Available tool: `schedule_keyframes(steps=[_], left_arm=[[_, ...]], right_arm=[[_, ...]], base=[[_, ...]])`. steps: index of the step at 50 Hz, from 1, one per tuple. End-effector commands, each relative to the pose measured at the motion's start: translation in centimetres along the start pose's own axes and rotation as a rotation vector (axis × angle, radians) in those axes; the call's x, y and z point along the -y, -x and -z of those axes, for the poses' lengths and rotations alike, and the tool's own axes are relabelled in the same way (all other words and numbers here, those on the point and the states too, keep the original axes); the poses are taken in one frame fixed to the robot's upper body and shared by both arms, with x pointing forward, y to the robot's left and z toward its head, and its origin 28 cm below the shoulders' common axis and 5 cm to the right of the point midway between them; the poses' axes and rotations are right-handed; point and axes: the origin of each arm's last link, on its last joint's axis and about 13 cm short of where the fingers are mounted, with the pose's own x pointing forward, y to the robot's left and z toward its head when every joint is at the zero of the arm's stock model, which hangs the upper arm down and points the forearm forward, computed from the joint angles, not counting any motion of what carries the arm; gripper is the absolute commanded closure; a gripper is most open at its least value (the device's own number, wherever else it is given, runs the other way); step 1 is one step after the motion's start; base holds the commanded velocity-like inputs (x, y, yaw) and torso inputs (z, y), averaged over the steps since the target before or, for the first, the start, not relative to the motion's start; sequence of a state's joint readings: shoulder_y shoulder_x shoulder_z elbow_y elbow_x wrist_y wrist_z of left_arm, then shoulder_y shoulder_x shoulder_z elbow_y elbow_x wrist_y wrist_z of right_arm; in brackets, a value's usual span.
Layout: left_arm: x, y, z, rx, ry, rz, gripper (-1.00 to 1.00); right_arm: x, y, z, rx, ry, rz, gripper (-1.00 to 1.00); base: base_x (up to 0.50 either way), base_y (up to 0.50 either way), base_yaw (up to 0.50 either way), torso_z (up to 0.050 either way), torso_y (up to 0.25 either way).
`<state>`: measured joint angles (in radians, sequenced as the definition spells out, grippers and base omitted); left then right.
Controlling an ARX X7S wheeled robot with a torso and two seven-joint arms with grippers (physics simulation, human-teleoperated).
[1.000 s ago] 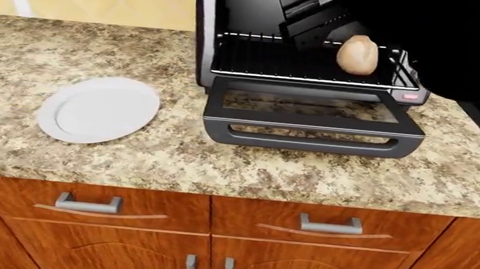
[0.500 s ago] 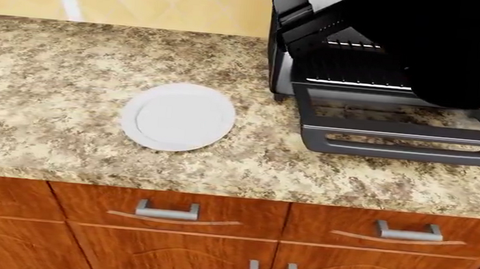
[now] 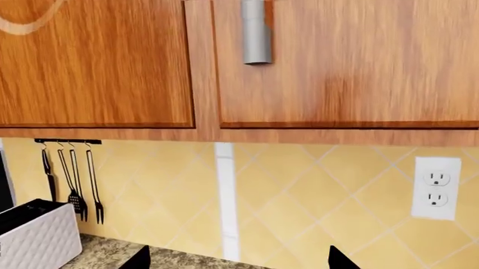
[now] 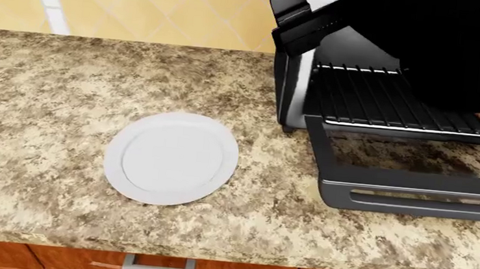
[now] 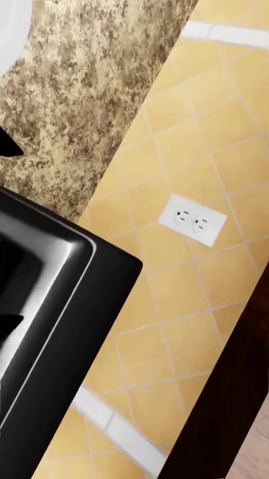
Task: Pick the bread from the rack and place it on the plate on the counter.
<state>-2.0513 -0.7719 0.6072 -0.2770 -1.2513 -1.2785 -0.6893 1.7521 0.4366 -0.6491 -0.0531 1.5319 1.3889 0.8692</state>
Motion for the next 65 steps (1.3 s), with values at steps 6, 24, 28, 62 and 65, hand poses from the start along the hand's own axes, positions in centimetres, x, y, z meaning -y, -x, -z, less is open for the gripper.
schedule_keyframes(steps=[6,24,28,62,65], left_arm=[[0.1,-0.2,0.3,-0.007,0.002,0.005,-1.00],[-0.3,-0.5,1.0,-0.018,0.011,0.001,-1.00],[0.0,-0.6,1.1,-0.019,0.007,0.006,-1.00],[-0.1,-1.2,2.2,-0.037,0.021,0.010,-1.00],[-0.2,-1.3,2.4,-0.040,0.023,0.009,-1.00]], right_arm=[[0.0,0.1,0.0,0.014,0.001,0.027,-1.00],[-0.7,8.2,-0.5,0.179,0.031,0.031,-1.00],[-0.7,8.2,-0.4,0.184,0.030,0.033,-1.00],[3.4,16.7,5.2,-0.082,-0.307,0.286,-1.00],[3.7,16.7,5.4,-0.088,-0.325,0.293,-1.00]], base=[[0.00,0.00,0.00,0.000,0.002],[0.11,0.00,0.00,0.000,0.000],[0.31,0.00,0.00,0.000,0.000],[0.00,0.00,0.00,0.000,0.000],[0.00,0.00,0.00,0.000,0.000]])
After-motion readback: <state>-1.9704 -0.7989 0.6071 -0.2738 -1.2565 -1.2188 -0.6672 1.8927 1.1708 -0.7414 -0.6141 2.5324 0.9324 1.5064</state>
